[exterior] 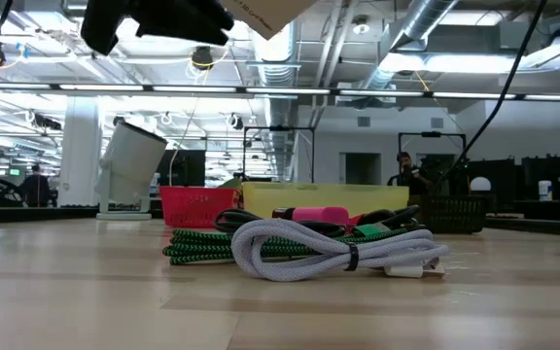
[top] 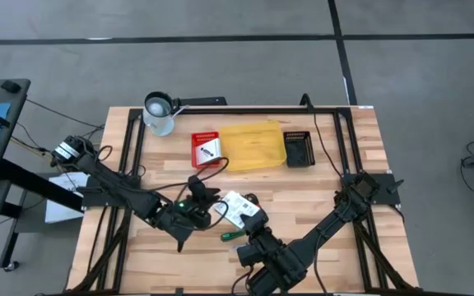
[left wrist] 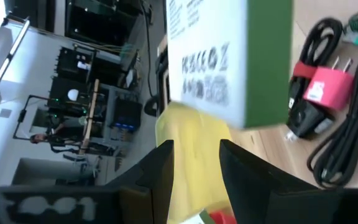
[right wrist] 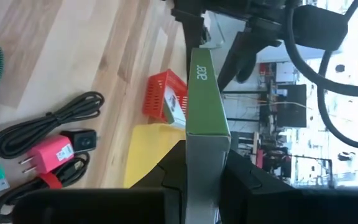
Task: Pick and place items into bin
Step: Put the white card reader box into the red bin
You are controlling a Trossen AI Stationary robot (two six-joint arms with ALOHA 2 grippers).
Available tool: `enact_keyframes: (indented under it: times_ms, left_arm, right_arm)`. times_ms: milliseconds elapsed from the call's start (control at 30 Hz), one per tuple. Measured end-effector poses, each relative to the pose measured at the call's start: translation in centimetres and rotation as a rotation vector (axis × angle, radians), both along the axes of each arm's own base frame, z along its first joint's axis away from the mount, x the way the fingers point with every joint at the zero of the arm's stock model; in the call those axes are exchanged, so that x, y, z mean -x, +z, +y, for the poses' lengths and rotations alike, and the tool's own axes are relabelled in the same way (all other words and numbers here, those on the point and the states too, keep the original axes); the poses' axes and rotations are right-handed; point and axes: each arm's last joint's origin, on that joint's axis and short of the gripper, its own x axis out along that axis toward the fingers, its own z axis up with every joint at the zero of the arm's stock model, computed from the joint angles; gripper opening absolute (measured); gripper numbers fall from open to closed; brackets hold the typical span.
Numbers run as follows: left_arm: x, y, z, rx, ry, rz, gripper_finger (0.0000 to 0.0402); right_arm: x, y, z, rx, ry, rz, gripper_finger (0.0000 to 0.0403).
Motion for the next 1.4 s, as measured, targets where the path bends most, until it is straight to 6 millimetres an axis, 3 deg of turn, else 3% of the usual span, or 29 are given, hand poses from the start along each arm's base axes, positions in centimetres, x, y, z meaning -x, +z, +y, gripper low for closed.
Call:
enact_keyframes:
  times_ms: [1133,1400]
  left_arm:
    - [-0.7,1.6,-0.7,0.035,-0.074,-0.118,0.0121]
    - [-0.7,1.6,-0.6,0.003,-0.024,-0.126,0.0111]
  right_arm:
    - [-2.7,0.2,-2.1,-0.038,-0.073,-0.125,0.0045]
    - [-2.7,0.2,-2.1,-0.047,-0.072,-0.117,0.0046]
